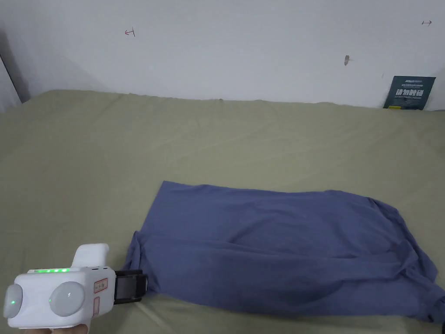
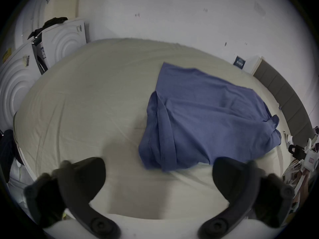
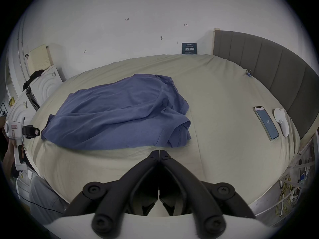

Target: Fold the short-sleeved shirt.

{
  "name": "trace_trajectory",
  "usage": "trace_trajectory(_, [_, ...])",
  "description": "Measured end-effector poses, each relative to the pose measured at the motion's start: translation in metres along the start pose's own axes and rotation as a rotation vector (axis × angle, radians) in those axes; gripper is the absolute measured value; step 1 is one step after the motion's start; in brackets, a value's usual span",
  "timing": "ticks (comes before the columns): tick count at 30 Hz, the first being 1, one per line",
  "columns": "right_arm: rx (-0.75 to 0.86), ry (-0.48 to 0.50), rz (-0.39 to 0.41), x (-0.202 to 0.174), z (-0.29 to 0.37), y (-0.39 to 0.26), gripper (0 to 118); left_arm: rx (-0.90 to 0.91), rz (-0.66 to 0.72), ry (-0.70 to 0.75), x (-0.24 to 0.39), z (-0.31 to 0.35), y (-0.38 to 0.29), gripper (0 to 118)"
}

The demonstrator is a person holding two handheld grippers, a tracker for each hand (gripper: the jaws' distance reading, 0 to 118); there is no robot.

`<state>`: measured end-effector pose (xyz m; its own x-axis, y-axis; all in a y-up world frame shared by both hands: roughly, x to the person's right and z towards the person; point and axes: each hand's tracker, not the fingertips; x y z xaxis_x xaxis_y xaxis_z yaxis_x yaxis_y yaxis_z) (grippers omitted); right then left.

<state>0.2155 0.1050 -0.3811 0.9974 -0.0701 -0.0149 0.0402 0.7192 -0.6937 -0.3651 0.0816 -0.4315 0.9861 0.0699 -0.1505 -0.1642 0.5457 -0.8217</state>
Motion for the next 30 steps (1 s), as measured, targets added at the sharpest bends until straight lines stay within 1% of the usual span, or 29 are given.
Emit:
trace_trajectory(1, [-0.004, 0.006, 0.000, 0.002, -0.001, 0.000, 1, 0.018, 0.005, -0.009, 0.000, -0.004, -0.002, 111])
trace_trajectory(3, [-0.011, 0.002, -0.001, 0.003, -0.005, -0.001, 1, -0.017, -0.006, 0.001, 0.005, -0.018, -0.004, 111])
trace_trajectory(4, [-0.018, 0.006, -0.002, 0.005, -0.006, -0.001, 1, -0.015, 0.000, 0.004, -0.003, -0.022, 0.009, 109])
trace_trajectory(5, [-0.026, 0.013, -0.007, 0.007, -0.007, -0.002, 1, -0.020, 0.001, 0.006, -0.003, -0.025, 0.011, 103])
trace_trajectory(6, [-0.028, 0.010, -0.011, 0.006, -0.008, -0.002, 1, -0.026, 0.002, 0.002, -0.002, -0.025, 0.012, 85])
trace_trajectory(7, [-0.031, 0.011, -0.013, 0.006, -0.008, -0.003, 1, -0.016, 0.000, 0.010, 0.001, -0.023, 0.012, 70])
trace_trajectory(8, [-0.038, 0.009, -0.013, 0.007, -0.009, -0.003, 1, -0.005, -0.003, 0.000, 0.000, -0.014, 0.012, 53])
trace_trajectory(9, [-0.039, 0.007, -0.016, 0.009, -0.009, -0.004, 1, 0.006, 0.005, -0.063, 0.002, -0.010, 0.013, 10])
trace_trajectory(10, [-0.042, 0.007, -0.019, 0.011, -0.010, -0.005, 1, 0.017, 0.020, -0.050, 0.008, -0.008, 0.013, 0])
trace_trajectory(11, [-0.047, 0.006, -0.021, 0.013, -0.012, -0.005, 1, 0.004, -0.012, -0.018, 0.014, -0.006, 0.017, 0])
trace_trajectory(12, [-0.050, 0.000, -0.022, 0.014, -0.013, -0.005, 1, -0.001, -0.037, -0.051, 0.013, -0.006, 0.019, 0])
trace_trajectory(13, [-0.051, -0.004, -0.022, 0.016, -0.014, -0.005, 1, 0.010, -0.026, -0.035, 0.011, -0.005, 0.019, 0])
trace_trajectory(17, [-0.068, -0.004, -0.021, 0.021, -0.020, 0.002, 2, 0.012, 0.004, -0.056, 0.004, -0.006, 0.020, 0])
trace_trajectory(18, [-0.079, -0.004, -0.022, 0.023, -0.024, 0.005, 25, 0.014, 0.013, -0.060, 0.002, -0.005, 0.020, 0])
trace_trajectory(19, [-0.090, -0.022, -0.023, 0.021, -0.029, 0.010, 63, 0.016, 0.019, -0.064, 0.001, -0.004, 0.022, 0])
trace_trajectory(20, [-0.100, -0.015, -0.029, 0.023, -0.036, 0.014, 105, 0.011, 0.017, -0.063, 0.001, -0.006, 0.022, 0])
trace_trajectory(21, [-0.127, 0.008, -0.049, 0.026, -0.045, 0.018, 118, 0.011, 0.015, -0.063, 0.001, -0.007, 0.022, 0])
trace_trajectory(23, [-0.133, 0.051, -0.086, 0.031, -0.058, 0.026, 118, 0.011, 0.009, -0.060, 0.000, -0.006, 0.024, 0])
trace_trajectory(24, [-0.166, 0.060, -0.104, 0.035, -0.066, 0.032, 118, 0.012, 0.003, -0.054, 0.002, -0.007, 0.023, 0])
trace_trajectory(25, [-0.160, 0.043, -0.114, 0.037, -0.073, 0.036, 118, 0.014, 0.004, -0.053, 0.003, -0.008, 0.023, 0])
trace_trajectory(27, [-0.154, 0.047, -0.125, 0.036, -0.085, 0.044, 118, 0.014, 0.004, -0.053, 0.001, -0.009, 0.025, 0])
trace_trajectory(28, [-0.174, 0.046, -0.133, 0.038, -0.092, 0.047, 116, 0.015, 0.004, -0.051, 0.002, -0.011, 0.025, 0])
trace_trajectory(29, [-0.192, 0.050, -0.133, 0.041, -0.098, 0.048, 104, 0.015, 0.006, -0.051, 0.001, -0.012, 0.025, 0])
trace_trajectory(30, [-0.210, 0.050, -0.125, 0.041, -0.103, 0.048, 95, 0.013, 0.010, -0.051, 0.001, -0.014, 0.026, 0])
